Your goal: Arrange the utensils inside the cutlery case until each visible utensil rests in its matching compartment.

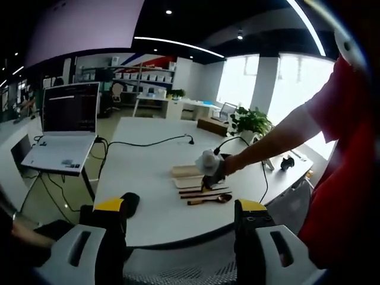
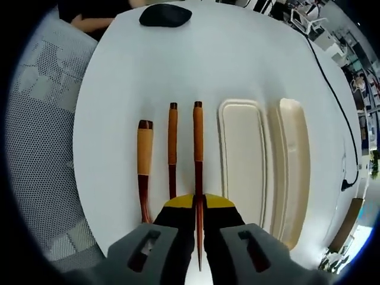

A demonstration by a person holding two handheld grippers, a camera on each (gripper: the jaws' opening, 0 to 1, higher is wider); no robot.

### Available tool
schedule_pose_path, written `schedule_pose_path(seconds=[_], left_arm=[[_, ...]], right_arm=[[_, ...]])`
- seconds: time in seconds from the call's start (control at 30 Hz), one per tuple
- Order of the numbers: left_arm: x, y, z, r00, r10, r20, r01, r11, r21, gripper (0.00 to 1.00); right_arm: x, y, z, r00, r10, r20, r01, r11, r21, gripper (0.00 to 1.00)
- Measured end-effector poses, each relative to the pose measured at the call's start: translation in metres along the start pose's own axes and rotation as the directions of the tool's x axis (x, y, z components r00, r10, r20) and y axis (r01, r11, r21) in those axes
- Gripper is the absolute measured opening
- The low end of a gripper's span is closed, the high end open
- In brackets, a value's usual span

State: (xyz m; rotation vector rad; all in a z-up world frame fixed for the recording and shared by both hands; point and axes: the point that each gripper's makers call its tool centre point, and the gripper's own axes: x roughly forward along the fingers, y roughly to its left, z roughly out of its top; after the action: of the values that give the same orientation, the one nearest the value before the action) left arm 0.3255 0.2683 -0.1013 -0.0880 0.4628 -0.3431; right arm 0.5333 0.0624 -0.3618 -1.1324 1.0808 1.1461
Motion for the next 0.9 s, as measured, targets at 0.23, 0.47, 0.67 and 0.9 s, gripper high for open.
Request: schedule_pose_path(seconds=[0.23,0.47,0.67,0.9], left_arm=[[-0.001,0.004,0.003,1.0,0.005,-0.003,-0.005,1.0,0.006,0.76],[0.004,-0.002,0.004,1.0,-0.014,-0.01,0.014,1.0,0.026,0.76],[0.005,-0.006,0.002,1.0,-0.023,-0.015,0.023,0.999,0.037,0.76],[0.007,-0.008,0.004,1.0,-0.03,-0.009,0.031,0.999,0.042,0.75]], right_arm=[[-0.001,0.001,-0.002,1.0,-0.003,-0.017,0.002,1.0,-0.025,0.0],[-0.002,0.007,-0.007,1.0,0.013,0.008,-0.013,1.0,0.006,0.0],[-0.01,0.004,-0.01,0.999,0.0,0.034,-0.001,1.0,0.014,0.0],[-0.009,0.001,-0.011,0.999,-0.005,0.036,0.004,1.0,0.021,0.0]])
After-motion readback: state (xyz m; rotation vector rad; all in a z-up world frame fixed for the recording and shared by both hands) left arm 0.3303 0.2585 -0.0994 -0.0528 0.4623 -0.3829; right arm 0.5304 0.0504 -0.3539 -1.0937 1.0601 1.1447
